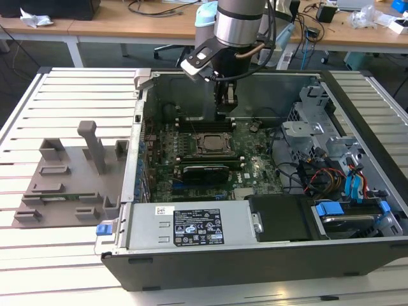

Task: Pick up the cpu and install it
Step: 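Close the cpu cover, then install the first cpu locking lever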

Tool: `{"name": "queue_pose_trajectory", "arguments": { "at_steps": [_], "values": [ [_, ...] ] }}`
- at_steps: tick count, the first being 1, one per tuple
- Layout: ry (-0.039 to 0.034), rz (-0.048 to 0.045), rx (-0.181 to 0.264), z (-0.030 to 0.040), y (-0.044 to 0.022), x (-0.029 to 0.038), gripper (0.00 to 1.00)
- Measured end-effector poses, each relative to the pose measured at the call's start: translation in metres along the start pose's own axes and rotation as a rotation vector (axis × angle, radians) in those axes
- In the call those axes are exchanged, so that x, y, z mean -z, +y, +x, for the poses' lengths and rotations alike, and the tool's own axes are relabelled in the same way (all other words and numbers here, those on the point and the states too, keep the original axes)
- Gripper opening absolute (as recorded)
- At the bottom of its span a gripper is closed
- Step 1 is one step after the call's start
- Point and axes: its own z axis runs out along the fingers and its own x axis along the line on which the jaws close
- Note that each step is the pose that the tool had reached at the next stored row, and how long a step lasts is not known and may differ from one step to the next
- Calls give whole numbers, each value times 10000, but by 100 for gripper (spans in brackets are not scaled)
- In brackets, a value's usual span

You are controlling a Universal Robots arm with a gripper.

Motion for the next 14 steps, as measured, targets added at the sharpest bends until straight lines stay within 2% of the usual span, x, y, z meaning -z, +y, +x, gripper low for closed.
{"name": "queue_pose_trajectory", "arguments": {
  "at_steps": [6,11,14],
  "values": [
    [-3,-2,49,0,0,0,11],
    [-27,-23,459,0,0,1,11],
    [-49,-44,850,0,0,0,11]
  ]
}}
